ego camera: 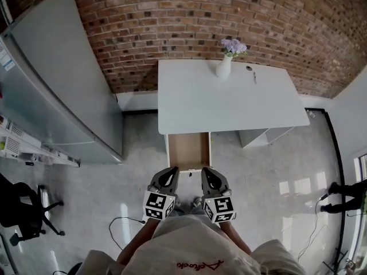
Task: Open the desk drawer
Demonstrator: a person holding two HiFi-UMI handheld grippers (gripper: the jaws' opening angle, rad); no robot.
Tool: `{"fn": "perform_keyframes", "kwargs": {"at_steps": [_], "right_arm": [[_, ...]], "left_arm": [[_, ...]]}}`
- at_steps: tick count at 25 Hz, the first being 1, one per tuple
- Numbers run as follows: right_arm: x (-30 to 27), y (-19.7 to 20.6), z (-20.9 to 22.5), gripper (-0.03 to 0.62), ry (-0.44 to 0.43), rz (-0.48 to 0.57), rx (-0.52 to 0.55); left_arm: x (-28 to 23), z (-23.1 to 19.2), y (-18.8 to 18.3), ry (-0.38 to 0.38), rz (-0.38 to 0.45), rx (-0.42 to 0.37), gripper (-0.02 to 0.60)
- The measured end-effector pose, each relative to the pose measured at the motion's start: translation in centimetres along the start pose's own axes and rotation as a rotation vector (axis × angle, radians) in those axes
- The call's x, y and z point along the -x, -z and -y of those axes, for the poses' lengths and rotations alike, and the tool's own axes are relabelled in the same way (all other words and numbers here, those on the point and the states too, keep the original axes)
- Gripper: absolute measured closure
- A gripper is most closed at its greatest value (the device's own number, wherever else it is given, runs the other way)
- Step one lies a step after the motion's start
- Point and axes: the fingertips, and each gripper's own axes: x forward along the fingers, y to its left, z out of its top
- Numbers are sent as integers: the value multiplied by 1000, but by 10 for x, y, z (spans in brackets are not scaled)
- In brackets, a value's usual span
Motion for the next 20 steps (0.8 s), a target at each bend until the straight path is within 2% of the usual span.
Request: {"fn": "perform_keyframes", "kwargs": {"at_steps": [10,20], "right_arm": [[33,1,-10,577,-73,14,25],[111,31,3,577,-103,31,11]], "left_arm": [[30,22,6,-86,25,19,569],[61,96,28,-150,32,2,569]]}}
